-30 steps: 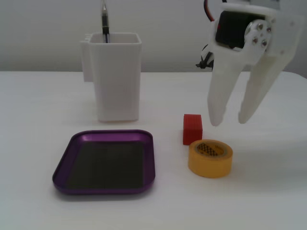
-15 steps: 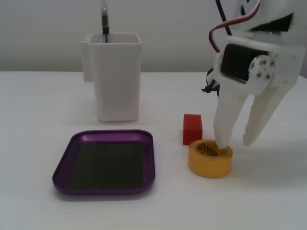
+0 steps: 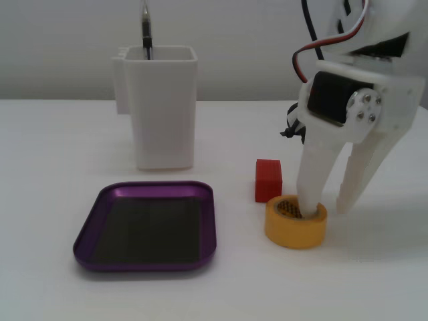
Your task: Grab up the yellow tape and put it in the box.
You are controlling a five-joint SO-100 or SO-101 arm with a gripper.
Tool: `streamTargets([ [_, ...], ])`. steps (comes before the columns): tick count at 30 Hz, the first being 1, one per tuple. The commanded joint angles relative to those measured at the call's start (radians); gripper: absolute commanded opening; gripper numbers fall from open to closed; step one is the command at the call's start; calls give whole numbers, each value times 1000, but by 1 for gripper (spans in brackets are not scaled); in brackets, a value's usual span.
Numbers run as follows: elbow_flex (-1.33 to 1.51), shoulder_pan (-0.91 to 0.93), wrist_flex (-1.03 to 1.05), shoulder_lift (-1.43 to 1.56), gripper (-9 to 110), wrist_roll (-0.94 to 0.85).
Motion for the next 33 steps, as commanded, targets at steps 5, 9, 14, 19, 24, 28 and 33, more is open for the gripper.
streamTargets([
  [5, 58, 2, -54, 3, 13, -11],
  [9, 97, 2, -69, 5, 12, -11],
  [14, 84, 0, -57, 6, 1, -9],
  [19, 14, -12, 38, 28, -1, -11],
  [24, -262, -14, 222, 106, -1, -3],
  [28, -500, -32, 296, 140, -1, -6],
  [33, -687, -61, 302, 15, -1, -2],
])
